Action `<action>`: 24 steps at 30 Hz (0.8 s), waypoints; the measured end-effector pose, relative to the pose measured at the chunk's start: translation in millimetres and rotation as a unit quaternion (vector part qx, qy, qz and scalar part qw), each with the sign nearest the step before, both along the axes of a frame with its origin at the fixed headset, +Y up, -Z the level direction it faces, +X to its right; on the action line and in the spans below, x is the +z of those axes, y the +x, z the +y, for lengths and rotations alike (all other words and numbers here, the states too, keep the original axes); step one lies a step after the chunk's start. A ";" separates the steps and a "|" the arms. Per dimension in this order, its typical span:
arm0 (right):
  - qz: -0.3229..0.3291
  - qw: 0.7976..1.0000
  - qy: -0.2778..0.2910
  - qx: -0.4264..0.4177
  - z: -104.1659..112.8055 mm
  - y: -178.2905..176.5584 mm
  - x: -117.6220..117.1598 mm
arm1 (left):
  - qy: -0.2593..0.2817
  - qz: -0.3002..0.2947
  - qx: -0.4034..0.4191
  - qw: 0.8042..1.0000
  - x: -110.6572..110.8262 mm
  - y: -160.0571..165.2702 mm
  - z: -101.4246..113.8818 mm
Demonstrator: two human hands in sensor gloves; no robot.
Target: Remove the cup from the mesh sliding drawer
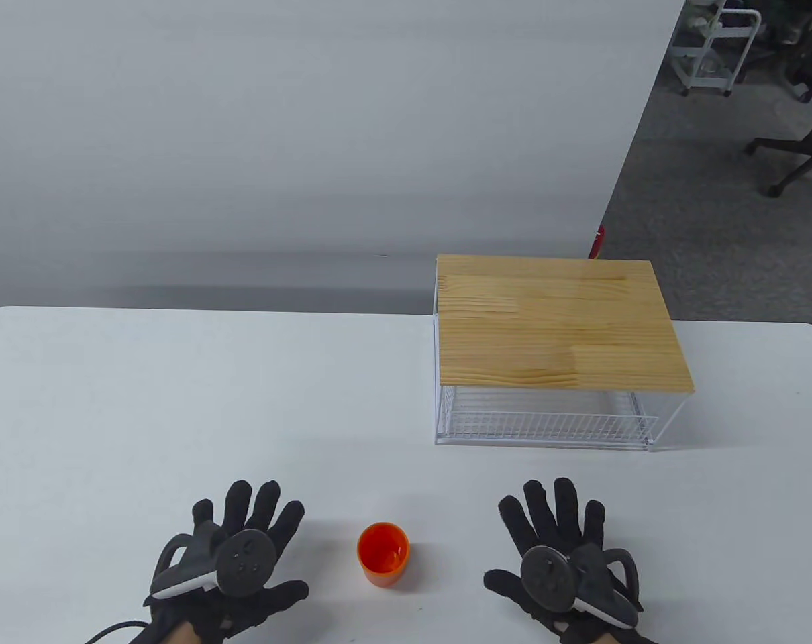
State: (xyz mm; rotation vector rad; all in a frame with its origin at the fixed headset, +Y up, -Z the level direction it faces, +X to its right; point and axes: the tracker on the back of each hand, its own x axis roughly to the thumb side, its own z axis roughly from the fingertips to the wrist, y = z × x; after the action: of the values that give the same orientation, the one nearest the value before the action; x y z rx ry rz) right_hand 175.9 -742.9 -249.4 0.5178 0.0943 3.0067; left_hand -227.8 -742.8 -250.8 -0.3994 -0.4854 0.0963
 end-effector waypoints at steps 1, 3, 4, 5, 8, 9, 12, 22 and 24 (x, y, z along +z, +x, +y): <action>0.001 1.000 0.000 0.000 -0.1 -0.1 0.0 | 0.000 0.000 0.001 1.000 0.0 -0.1 0.0; 0.003 1.000 -0.001 0.003 -0.3 -0.5 0.4 | 0.002 0.001 0.003 1.000 -0.3 -0.7 0.1; 0.004 1.000 -0.002 0.005 -0.7 -0.4 0.3 | 0.002 0.001 0.004 1.000 -0.4 -1.0 0.2; 0.003 1.000 -0.006 0.004 -1.5 0.1 0.0 | 0.001 0.002 0.005 1.000 -0.8 -1.5 0.0; 0.003 1.000 -0.010 0.001 -1.5 0.6 -0.2 | -0.003 0.003 0.007 1.000 -0.8 -2.1 0.0; 0.004 1.000 -0.010 0.000 -1.3 0.5 -0.1 | -0.003 0.001 0.012 1.000 -0.6 -2.0 0.4; 0.009 1.000 -0.007 0.004 -1.5 -0.9 0.6 | 0.001 -0.001 0.013 1.000 -0.8 -1.8 0.6; 0.013 1.000 -0.014 0.004 -1.9 -1.8 1.4 | 0.000 0.000 0.012 1.000 -1.0 -1.8 0.1; 0.014 1.000 -0.014 0.003 -2.0 -1.8 1.5 | 0.001 -0.001 0.011 1.000 -0.8 -1.7 0.1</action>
State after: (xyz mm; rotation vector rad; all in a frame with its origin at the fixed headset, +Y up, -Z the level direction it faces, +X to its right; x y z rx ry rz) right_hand 174.1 -744.9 -247.9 0.5587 0.1408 2.9996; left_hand -229.4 -742.7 -251.6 -0.3923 -0.4909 0.1165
